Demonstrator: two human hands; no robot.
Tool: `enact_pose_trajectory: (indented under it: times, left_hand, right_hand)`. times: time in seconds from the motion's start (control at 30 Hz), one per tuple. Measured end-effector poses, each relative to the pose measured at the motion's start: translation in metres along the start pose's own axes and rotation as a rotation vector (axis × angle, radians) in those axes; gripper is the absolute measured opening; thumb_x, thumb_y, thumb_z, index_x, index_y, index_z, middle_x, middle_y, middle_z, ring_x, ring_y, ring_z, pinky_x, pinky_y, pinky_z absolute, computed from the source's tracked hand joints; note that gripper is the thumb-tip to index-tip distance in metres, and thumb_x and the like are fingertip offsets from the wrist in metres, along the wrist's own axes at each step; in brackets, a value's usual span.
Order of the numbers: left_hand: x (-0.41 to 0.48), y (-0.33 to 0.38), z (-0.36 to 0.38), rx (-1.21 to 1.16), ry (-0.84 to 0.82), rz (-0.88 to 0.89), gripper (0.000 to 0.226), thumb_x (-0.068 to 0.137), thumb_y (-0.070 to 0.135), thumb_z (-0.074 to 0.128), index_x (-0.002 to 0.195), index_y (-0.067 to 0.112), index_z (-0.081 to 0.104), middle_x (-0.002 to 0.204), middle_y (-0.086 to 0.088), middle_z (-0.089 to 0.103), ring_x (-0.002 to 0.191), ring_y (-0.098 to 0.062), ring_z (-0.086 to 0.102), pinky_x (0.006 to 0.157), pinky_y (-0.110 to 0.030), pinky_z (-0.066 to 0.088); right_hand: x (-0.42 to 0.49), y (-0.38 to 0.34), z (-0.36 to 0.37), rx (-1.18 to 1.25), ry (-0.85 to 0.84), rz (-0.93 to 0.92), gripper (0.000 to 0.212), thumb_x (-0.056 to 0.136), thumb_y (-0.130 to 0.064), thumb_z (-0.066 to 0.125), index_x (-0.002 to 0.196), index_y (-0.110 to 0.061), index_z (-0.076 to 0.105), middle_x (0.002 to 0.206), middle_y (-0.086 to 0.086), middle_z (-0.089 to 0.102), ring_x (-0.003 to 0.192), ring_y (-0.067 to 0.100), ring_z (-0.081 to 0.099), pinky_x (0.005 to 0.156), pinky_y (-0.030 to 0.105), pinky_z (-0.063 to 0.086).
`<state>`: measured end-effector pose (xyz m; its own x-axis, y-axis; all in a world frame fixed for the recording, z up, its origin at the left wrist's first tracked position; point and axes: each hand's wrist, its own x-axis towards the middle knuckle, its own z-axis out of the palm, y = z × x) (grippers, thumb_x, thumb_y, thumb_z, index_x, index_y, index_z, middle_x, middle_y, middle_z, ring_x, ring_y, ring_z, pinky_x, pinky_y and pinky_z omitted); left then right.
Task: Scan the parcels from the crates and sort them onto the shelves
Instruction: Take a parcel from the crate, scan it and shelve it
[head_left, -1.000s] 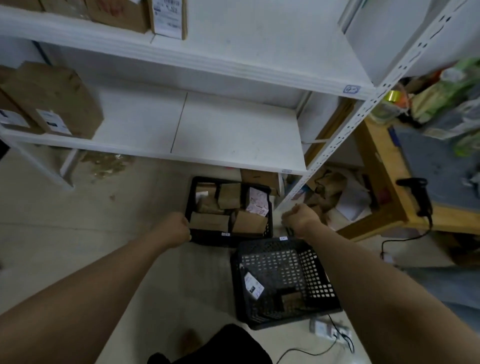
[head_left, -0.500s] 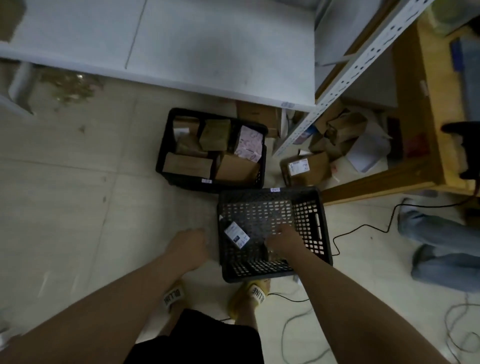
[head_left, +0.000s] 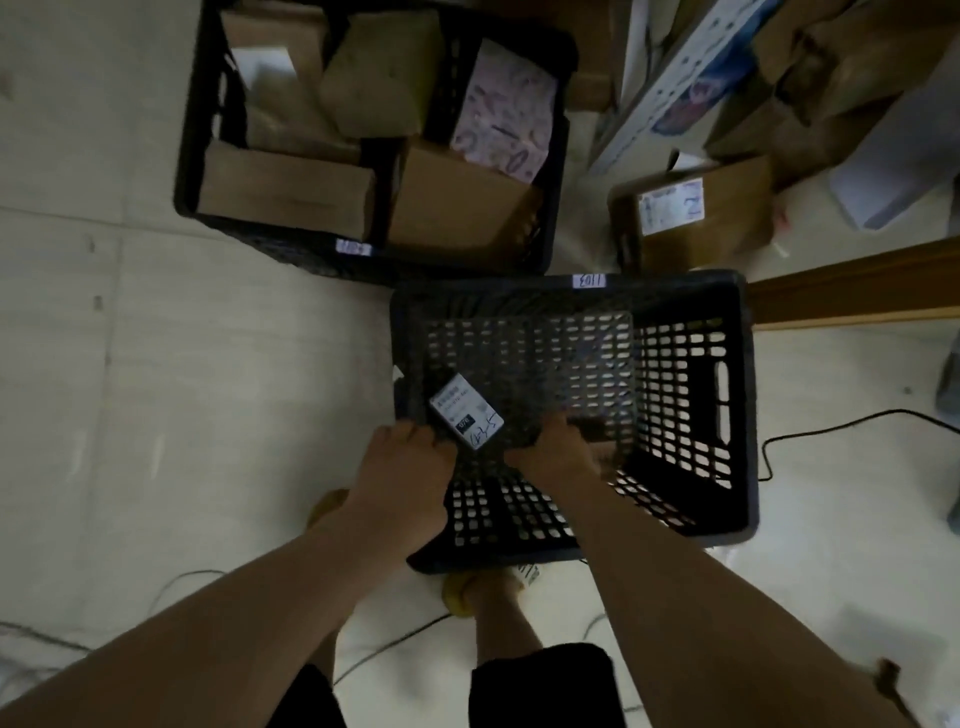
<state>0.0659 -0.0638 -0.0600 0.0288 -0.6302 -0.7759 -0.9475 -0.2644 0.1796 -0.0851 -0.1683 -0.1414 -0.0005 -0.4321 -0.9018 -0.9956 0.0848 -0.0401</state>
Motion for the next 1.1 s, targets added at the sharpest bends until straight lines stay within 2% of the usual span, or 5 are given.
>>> enact_pose_trajectory:
  times: [0.17,0.53,0.67,0.83,1.1]
  left_hand:
    - [0.07,-0.02,0.04,0.116,0.345,0.193,0.054,0.032,0.014,0.084,0.085,0.007,0.075,0.087,-0.011,0.068,0.096,-0.037,0.065,0.09,-0.049,0.048]
    - [0.141,-0.054,0.092,0.212,0.493,0.218,0.056,0.036,0.017,0.091,0.089,0.002,0.077,0.09,-0.02,0.07,0.104,-0.044,0.065,0.106,-0.058,0.033]
    - [0.13,-0.053,0.09,0.188,0.521,0.263,0.055,0.036,0.013,0.089,0.088,0.002,0.077,0.087,-0.018,0.07,0.1,-0.043,0.067,0.106,-0.059,0.042]
    - [0.078,-0.044,0.058,0.133,0.4,0.287,0.055,0.029,0.017,0.083,0.082,0.007,0.074,0.082,-0.012,0.067,0.094,-0.038,0.065,0.099,-0.052,0.051]
    - [-0.046,-0.008,-0.075,-0.125,0.086,0.093,0.066,0.087,0.033,0.066,0.145,0.022,0.039,0.133,-0.005,0.049,0.127,-0.026,0.042,0.104,-0.037,0.041]
  right_hand:
    - [0.085,-0.012,0.056,-0.12,-0.018,-0.062,0.097,0.078,-0.058,0.075,0.149,-0.019,0.023,0.15,0.012,0.034,0.14,0.034,0.032,0.112,0.052,0.03]
    - [0.201,-0.037,0.139,-0.304,-0.032,-0.191,0.121,0.074,-0.054,0.082,0.157,-0.017,0.001,0.157,0.014,0.02,0.144,0.036,0.026,0.111,0.051,0.036]
    - [0.187,-0.027,0.133,0.183,-0.163,-0.01,0.118,0.072,-0.048,0.084,0.154,-0.014,0.006,0.153,0.013,0.027,0.138,0.036,0.038,0.106,0.046,0.045]
    - [0.103,-0.002,0.078,0.799,-0.253,0.149,0.078,0.076,-0.028,0.086,0.13,-0.019,0.03,0.108,0.001,0.056,0.083,0.014,0.062,0.052,0.026,0.05]
    - [-0.094,0.005,-0.047,1.09,-0.258,-0.014,0.07,0.075,-0.023,0.086,0.131,-0.033,0.045,0.12,0.002,0.064,0.107,0.028,0.065,0.086,0.045,0.057]
